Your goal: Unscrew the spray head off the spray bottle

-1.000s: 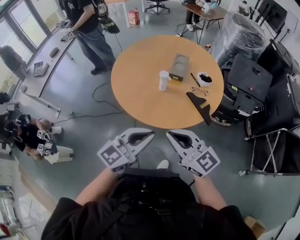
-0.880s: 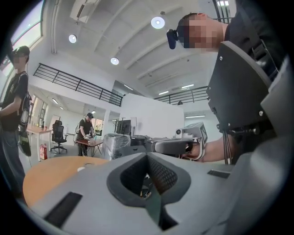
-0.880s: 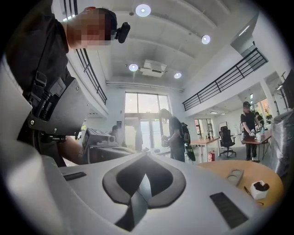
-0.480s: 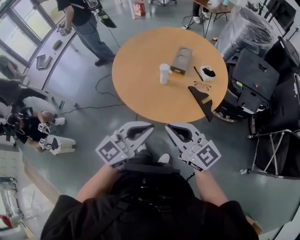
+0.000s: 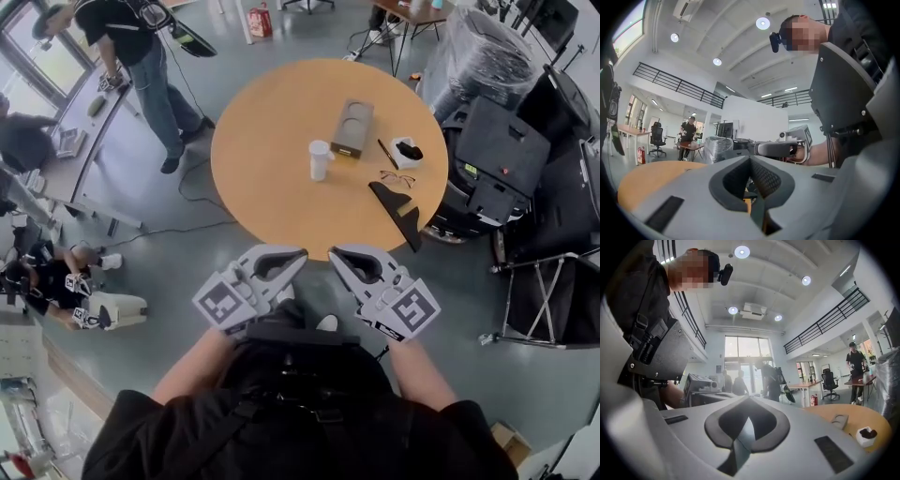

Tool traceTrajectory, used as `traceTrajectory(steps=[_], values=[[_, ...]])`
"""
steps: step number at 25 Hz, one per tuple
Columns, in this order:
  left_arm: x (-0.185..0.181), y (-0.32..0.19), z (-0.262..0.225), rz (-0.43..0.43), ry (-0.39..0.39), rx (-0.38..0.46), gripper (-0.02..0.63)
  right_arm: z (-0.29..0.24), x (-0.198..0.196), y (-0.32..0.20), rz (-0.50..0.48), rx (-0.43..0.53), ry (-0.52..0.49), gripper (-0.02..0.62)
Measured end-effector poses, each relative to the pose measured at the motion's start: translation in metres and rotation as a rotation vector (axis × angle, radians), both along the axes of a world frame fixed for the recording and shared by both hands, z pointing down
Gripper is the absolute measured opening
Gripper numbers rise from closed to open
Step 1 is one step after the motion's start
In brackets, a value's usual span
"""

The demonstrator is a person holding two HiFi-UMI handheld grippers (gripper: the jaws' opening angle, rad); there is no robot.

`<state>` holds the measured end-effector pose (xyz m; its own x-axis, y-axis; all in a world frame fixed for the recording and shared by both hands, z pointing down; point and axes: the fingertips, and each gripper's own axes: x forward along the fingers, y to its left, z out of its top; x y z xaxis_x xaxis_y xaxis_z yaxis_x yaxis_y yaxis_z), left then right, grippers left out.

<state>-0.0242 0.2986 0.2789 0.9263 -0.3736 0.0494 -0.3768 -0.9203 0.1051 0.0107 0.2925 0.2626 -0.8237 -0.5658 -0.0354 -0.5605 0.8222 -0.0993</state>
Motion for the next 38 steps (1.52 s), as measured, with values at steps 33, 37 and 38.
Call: traceTrajectory(steps=[33, 37, 38], values=[[-0.094, -0.292, 0.052, 0.158, 0.003, 0.004, 0.012, 0.046, -0.091, -0.282, 0.189, -0.064, 0.090, -0.009], [-0.072, -0.304, 0.059, 0.147, -0.004, -0.007, 0.012, 0.051, -0.072, -0.298, 0.169, -0.063, 0.085, -0.008], [-0.066, -0.307, 0.060, 0.139, -0.006, -0.013, 0.012, 0.052, -0.066, -0.302, 0.157, -0.064, 0.081, -0.009]])
